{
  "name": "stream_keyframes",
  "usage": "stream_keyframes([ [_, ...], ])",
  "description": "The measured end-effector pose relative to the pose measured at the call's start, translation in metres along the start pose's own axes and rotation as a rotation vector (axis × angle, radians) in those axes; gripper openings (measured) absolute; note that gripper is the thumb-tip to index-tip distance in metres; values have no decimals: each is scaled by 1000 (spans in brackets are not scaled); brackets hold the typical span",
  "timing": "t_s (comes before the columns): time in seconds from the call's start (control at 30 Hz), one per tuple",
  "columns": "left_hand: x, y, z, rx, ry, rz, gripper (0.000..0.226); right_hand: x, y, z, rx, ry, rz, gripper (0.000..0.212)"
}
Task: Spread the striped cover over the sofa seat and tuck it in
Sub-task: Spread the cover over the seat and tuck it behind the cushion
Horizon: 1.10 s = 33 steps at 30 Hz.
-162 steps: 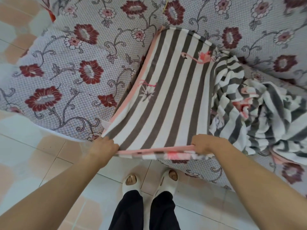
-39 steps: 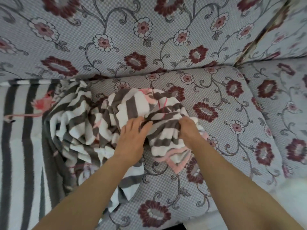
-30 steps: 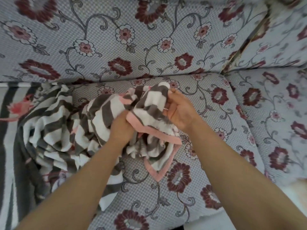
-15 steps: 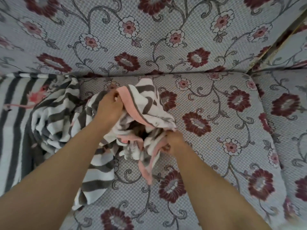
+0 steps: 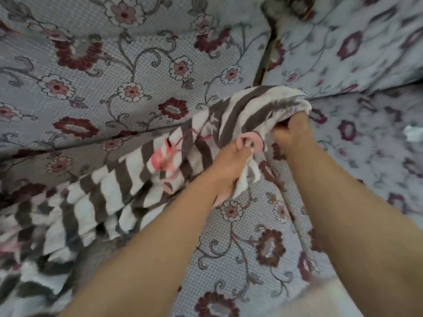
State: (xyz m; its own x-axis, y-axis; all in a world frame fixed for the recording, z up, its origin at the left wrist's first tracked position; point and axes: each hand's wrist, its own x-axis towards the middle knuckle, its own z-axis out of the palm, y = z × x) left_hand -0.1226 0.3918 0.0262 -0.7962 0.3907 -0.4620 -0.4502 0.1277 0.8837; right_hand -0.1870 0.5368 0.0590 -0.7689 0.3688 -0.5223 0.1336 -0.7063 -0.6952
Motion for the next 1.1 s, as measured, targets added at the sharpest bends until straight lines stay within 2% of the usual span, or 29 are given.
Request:
stream_keyframes([
  [0.13, 34, 27, 79, -157, -51, 51, 15, 5, -69, -24, 15, -75, -81, 42],
  [0.2, 47, 24, 112, -124, -101, 40, 17, 15, -93, -43, -78, -97, -120, 33],
  [0.23, 52, 18, 123, -88, -92, 22, 21, 23, -98, -55, -189, -85, -145, 29],
  [0.27, 55, 9, 127, -63, -72, -17, 29, 28, -99, -70, -348, -41, -162, 34],
  [0.33, 62, -9, 122, -116, -57, -124, 36, 35, -89, -105, -672, 75, -144, 54],
  [0.43, 72, -40, 91, -162, -35, -228, 36, 32, -49, -160, -909, 180, -21, 60],
  [0.53, 67, -73, 44, 133, 101, -202, 41, 15, 13, -202, -1034, 175, 164, 51],
  [0.63, 43, -117, -6, 562, 154, -159, 16, 0, 81, -227, -1110, 180, 378, 45],
  [0.67, 31, -133, -20, 714, 94, -162, 9, -1, 103, -231, -1103, 222, 467, 46],
  [0.7, 20, -149, -29, 853, 2, -193, 11, -2, 121, -233, -1057, 259, 537, 45],
  [0.77, -2, -183, -38, 1135, -180, -325, 48, -1, 154, -228, -934, 281, 556, 38],
  [0.8, -12, -198, -39, 1290, -214, -393, 70, 0, 165, -223, -883, 274, 521, 36],
  [0.83, -20, -211, -40, 1428, -193, -432, 82, 2, 175, -217, -820, 262, 484, 36],
  [0.87, -25, -218, -39, 1523, -142, -451, 82, 5, 181, -211, -740, 247, 457, 37],
  [0.9, -26, -223, -42, 1584, -82, -434, 72, 7, 186, -204, -669, 232, 439, 38],
  [0.97, -18, -222, -53, 1597, 38, -358, 43, 12, 192, -192, -585, 212, 413, 38],
  [1.03, -3, -210, -72, 1327, 194, -248, 21, 15, 194, -181, -549, 193, 421, 36],
  [1.1, 11, -195, -85, 1112, 247, -104, 16, 13, 195, -173, -480, 183, 453, 34],
])
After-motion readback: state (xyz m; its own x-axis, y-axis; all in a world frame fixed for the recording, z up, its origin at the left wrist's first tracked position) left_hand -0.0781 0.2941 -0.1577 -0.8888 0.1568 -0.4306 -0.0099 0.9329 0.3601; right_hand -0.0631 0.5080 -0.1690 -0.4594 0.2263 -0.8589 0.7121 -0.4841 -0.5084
